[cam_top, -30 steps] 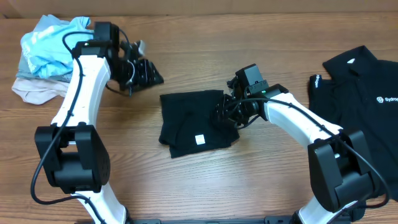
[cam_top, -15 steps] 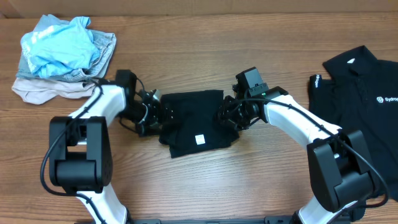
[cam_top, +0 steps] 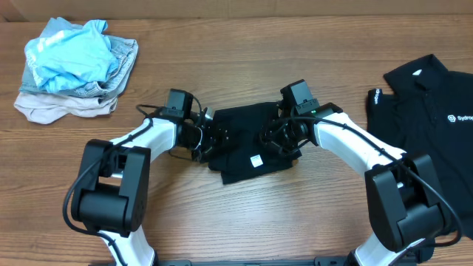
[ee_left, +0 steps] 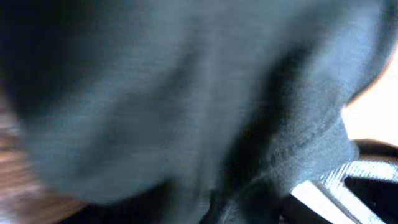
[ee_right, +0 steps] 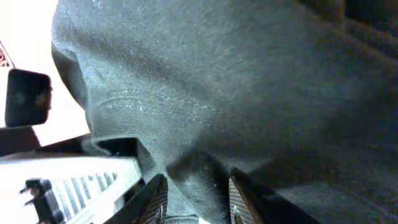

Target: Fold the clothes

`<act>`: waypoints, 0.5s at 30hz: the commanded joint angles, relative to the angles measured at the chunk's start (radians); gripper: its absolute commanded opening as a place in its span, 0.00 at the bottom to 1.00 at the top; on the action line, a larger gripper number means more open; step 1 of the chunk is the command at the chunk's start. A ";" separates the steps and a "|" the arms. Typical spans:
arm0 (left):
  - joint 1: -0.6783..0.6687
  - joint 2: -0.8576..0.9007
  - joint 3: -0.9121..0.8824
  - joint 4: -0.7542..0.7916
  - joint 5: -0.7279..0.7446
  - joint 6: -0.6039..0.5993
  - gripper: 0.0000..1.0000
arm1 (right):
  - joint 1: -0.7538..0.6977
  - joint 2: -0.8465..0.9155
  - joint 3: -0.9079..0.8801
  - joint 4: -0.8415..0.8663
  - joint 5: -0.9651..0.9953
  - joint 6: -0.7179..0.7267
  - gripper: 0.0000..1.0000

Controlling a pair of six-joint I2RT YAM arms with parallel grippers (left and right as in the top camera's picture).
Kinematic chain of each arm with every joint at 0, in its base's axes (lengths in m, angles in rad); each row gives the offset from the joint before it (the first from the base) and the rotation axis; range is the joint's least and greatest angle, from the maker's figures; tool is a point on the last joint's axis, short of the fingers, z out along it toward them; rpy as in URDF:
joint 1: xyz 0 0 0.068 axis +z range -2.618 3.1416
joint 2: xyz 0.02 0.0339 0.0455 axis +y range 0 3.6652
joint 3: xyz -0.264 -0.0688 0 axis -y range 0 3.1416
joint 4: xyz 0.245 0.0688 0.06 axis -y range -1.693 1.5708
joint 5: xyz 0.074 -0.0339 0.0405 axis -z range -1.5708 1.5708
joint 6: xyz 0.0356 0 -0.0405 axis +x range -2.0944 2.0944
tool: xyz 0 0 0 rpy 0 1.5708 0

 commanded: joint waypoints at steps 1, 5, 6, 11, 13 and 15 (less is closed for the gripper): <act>0.001 0.031 -0.021 0.008 -0.128 -0.109 0.56 | -0.002 -0.006 -0.006 0.004 0.000 0.005 0.35; 0.048 0.031 -0.021 0.065 -0.150 -0.105 0.66 | -0.018 -0.007 -0.006 0.004 0.003 0.005 0.35; 0.066 0.031 -0.021 0.092 -0.149 -0.104 0.66 | -0.024 -0.007 -0.006 0.004 0.002 0.005 0.35; 0.142 0.031 -0.019 0.306 -0.085 -0.010 0.60 | -0.063 -0.007 -0.006 0.054 -0.074 0.004 0.32; 0.143 0.031 -0.019 0.311 -0.080 0.007 0.64 | -0.067 -0.007 -0.006 0.087 -0.106 -0.017 0.32; 0.139 0.031 -0.019 0.299 -0.065 0.053 0.80 | -0.067 -0.007 -0.006 0.102 -0.115 -0.021 0.32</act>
